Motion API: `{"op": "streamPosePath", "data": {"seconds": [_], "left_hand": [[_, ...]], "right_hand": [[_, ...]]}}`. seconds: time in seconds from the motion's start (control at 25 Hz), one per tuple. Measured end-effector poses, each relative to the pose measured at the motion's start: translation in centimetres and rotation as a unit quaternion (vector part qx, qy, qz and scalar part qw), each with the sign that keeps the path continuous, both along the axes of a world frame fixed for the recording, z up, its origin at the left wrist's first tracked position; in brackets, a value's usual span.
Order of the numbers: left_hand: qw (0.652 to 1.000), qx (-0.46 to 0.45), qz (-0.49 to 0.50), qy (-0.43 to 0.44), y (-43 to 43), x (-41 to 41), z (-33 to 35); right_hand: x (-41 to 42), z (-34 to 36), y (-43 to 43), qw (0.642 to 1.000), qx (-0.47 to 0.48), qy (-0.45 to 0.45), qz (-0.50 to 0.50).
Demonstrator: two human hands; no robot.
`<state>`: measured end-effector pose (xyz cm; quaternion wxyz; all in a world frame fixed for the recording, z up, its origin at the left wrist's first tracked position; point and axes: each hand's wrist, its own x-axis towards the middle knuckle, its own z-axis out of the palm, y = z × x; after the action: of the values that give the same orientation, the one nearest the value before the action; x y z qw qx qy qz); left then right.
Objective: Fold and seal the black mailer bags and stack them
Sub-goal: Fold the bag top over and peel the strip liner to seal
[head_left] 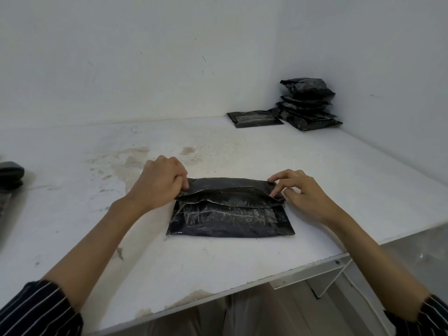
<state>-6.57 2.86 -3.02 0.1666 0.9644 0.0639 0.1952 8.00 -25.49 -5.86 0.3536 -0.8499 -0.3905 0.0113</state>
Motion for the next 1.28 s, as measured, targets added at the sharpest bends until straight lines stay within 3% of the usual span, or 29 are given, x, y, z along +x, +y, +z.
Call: {"op": "streamPosePath", "data": {"seconds": [0.12,0.28,0.4,0.52,0.68,0.8,0.92,1.28], "left_hand": [[0.999,0.024,-0.038,0.003,-2.5,1.1,0.2],[0.989,0.014,-0.117,0.09,-4.8,2.5,0.0],[0.982,0.0,-0.128,0.142,-5.1,2.1,-0.9],[0.982,0.002,-0.129,0.14,-5.3,1.5,-1.8],[0.983,0.044,-0.12,0.135,-5.8,1.4,-2.9],[0.979,0.077,-0.099,0.159,-6.0,1.2,-3.6],[0.976,0.099,-0.039,0.192,-6.0,0.9,-4.0],[0.978,0.059,0.092,0.179,-6.8,0.2,-4.5]], "right_hand": [[0.0,0.6,0.2,0.999,-0.005,-0.029,0.026],[-0.6,1.8,0.6,0.998,0.01,-0.018,0.066],[-1.3,2.0,0.9,0.997,0.016,-0.004,0.071],[-2.3,2.4,1.8,0.999,0.018,-0.009,0.044],[-5.0,1.9,4.6,0.992,-0.077,-0.096,0.027],[-6.7,0.1,5.5,0.975,-0.194,-0.107,0.033],[-7.0,-0.9,5.0,0.964,-0.25,-0.092,0.009],[-7.7,-1.6,3.5,0.965,-0.232,-0.043,-0.113]]}}
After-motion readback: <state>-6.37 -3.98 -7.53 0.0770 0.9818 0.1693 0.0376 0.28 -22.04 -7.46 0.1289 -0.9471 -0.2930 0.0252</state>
